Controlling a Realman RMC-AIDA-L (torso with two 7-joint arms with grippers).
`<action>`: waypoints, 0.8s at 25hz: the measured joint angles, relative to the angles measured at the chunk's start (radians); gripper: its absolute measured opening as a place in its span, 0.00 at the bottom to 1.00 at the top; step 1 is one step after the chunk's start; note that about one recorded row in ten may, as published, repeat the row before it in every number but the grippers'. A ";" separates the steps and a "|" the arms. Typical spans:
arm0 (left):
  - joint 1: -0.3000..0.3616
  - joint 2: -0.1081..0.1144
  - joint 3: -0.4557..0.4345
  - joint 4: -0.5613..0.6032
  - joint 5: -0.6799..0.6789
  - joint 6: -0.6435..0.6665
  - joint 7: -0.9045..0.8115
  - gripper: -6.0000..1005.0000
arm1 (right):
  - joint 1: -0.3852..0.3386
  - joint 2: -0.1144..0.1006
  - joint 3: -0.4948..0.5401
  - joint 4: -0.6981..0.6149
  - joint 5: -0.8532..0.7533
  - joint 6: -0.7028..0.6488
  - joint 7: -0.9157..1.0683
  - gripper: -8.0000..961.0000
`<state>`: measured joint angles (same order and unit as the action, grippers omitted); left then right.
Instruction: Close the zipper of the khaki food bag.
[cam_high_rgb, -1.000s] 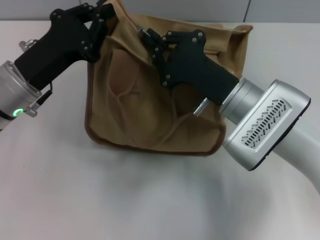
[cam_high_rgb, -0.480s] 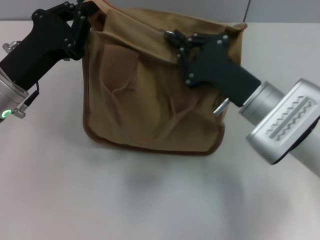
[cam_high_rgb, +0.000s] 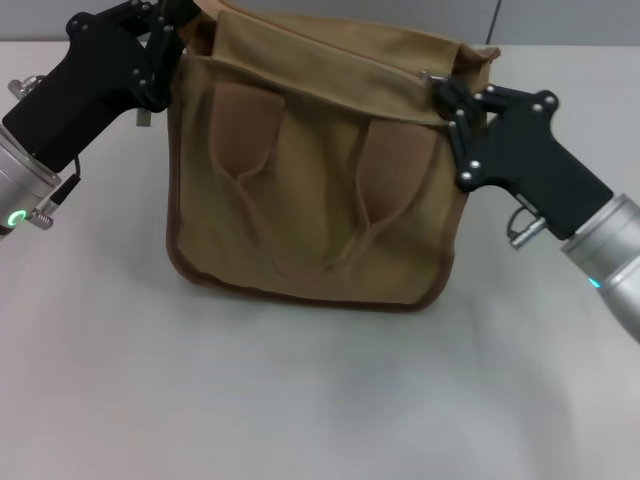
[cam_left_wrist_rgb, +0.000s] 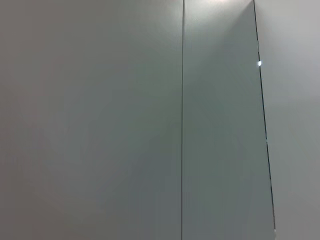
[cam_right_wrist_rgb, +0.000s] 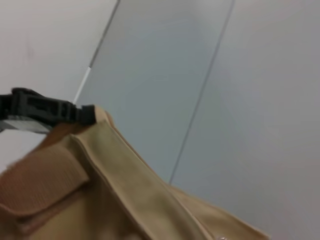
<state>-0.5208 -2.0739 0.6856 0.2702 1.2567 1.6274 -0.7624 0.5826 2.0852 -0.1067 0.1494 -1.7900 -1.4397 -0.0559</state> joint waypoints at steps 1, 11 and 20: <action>-0.001 0.000 0.000 0.000 0.000 -0.001 0.000 0.12 | 0.000 0.000 0.000 0.000 0.000 0.000 0.000 0.02; -0.002 -0.002 0.001 -0.001 -0.002 -0.005 0.000 0.12 | -0.077 -0.001 0.004 -0.039 0.011 -0.077 0.184 0.01; 0.008 0.001 0.049 0.001 0.008 -0.017 -0.007 0.13 | -0.105 -0.003 -0.013 -0.099 0.001 -0.185 0.396 0.09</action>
<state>-0.5124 -2.0729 0.7347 0.2712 1.2646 1.6108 -0.7692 0.4779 2.0824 -0.1199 0.0505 -1.7886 -1.6243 0.3406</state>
